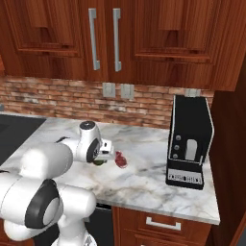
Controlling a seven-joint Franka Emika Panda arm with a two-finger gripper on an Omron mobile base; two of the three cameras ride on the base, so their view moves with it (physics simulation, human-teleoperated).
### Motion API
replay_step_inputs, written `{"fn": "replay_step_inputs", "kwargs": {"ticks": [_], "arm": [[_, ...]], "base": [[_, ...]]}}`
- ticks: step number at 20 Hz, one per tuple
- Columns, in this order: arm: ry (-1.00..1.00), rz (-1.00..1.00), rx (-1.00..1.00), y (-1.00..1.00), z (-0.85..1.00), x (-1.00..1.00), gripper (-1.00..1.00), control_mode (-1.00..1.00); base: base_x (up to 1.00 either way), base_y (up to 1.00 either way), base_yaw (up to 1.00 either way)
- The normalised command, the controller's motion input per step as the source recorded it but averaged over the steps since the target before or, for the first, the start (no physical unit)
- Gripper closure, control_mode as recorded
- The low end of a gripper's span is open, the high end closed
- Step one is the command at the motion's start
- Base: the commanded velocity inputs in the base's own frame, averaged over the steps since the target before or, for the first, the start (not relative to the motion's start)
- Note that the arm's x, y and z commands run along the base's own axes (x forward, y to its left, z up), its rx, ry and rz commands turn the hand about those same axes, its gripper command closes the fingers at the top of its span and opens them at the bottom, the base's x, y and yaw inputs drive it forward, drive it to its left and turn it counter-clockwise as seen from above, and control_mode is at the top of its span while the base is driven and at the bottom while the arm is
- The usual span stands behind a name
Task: Open the fridge, remove the pear, lime, and steak, and place them on any counter.
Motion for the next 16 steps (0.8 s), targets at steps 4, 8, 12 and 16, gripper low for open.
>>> {"fn": "replay_step_inputs", "kwargs": {"ticks": [4,8,12,16], "arm": [[0.07,0.0,0.0,0.0,-0.38,0.31,1.0,-1.0],[0.05,0.0,0.0,0.0,-0.35,0.27,1.0,-1.0],[0.02,0.0,0.0,0.0,-0.35,0.18,-1.0,-1.0],[0.0,0.0,0.01,0.0,-0.36,0.01,-1.0,-1.0]], "base": [[0.0,0.0,0.0],[0.0,0.0,0.0],[0.0,0.0,0.0],[0.0,0.0,0.0]]}}
